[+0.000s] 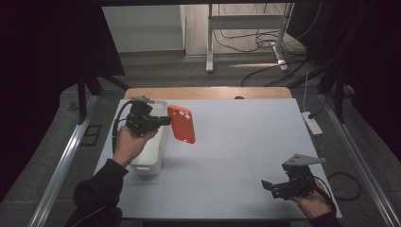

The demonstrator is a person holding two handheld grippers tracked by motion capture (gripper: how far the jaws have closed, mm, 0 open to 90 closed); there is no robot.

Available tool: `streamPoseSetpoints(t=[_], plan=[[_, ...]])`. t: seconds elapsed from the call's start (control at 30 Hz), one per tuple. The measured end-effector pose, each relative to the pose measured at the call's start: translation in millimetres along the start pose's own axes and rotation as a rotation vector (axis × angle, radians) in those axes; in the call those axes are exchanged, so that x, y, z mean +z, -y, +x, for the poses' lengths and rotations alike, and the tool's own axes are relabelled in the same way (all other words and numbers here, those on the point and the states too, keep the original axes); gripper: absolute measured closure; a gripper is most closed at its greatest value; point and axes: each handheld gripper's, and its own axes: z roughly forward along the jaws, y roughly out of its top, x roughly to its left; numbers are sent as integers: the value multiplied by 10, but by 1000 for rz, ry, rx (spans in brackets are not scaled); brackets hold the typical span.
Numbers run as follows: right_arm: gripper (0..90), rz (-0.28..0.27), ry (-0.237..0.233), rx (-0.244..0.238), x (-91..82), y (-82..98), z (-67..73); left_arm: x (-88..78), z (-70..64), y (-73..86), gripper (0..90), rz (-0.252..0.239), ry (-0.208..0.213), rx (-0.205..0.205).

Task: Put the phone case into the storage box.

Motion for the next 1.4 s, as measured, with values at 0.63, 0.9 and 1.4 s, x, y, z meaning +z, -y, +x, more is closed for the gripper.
streamPoseSetpoints(t=[0.63,0.9,1.4], plan=[[0,-39,64,77,-250,241,-151,-362,267,-119,895,-41,-78,-38],[0,-49,71,106,-320,313,-173,-435,395,-139,895,-45,-118,-58],[0,-73,82,138,-383,373,-188,-511,677,-148,895,-45,-182,-105]])
